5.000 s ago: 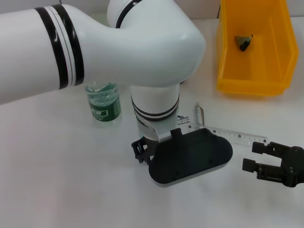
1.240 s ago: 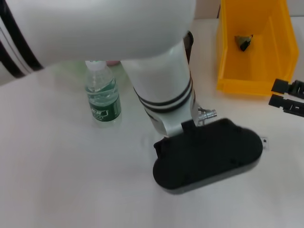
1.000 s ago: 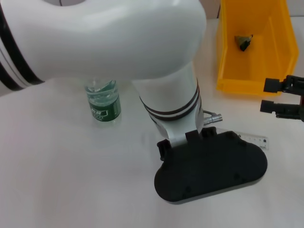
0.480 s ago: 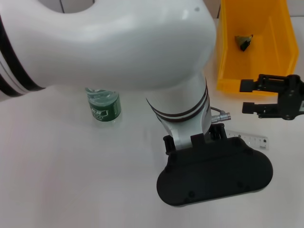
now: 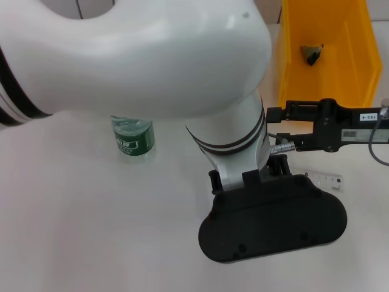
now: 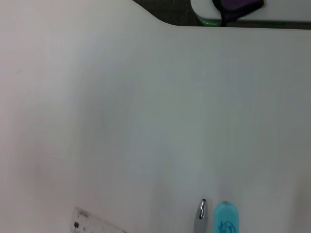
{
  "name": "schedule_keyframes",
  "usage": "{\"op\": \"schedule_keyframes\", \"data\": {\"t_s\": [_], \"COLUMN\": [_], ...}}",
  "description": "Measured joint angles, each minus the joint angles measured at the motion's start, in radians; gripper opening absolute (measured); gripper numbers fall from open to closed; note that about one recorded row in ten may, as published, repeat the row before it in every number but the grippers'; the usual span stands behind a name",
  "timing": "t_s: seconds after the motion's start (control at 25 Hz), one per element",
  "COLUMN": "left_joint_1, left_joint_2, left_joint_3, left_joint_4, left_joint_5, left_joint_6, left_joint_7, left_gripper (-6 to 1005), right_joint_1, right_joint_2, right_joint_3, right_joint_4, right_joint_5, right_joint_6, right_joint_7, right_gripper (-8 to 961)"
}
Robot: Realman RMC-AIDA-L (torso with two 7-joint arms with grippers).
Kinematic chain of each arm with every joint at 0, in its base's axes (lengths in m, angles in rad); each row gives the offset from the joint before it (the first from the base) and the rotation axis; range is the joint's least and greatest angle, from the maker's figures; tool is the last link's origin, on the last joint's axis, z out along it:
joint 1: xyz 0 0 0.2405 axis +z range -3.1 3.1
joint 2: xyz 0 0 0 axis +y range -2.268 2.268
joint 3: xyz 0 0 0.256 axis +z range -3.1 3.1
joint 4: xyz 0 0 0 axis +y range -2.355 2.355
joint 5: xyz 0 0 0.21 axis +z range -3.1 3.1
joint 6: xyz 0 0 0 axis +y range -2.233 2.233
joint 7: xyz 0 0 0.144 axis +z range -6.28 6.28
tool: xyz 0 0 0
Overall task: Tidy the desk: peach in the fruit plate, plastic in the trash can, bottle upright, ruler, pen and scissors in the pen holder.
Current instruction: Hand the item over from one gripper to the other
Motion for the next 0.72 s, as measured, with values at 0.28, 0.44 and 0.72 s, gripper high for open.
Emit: {"op": "schedule_keyframes", "data": {"t_s": [0.28,0.44,0.72], "left_joint_1": [-0.002,-0.004,-0.004], "left_joint_2": [-0.001,-0.003,-0.004], "left_joint_3": [0.007,0.008,0.016], "left_joint_4": [0.007,0.008,0.011], "left_joint_5": [0.009,0.010,0.010], "left_joint_6": [0.000,0.000,0.000], "left_joint_7": [-0.002,-0.002,-0.002], "left_gripper": [230,233,238], "right_joint_1": [0.029,0.041,0.048], "right_joint_2": [0.015,0.023,0.026], "right_joint_3": [-0.041,-0.059,-0.071], "right_joint_4": [0.027,0.035,0.043], "right_joint_5": [0.000,0.000,0.000], "right_joint_6": [0.040,0.065,0.076], "right_joint_7": [-0.004,-0.009,-0.009], "right_gripper": [748,721,674]}}
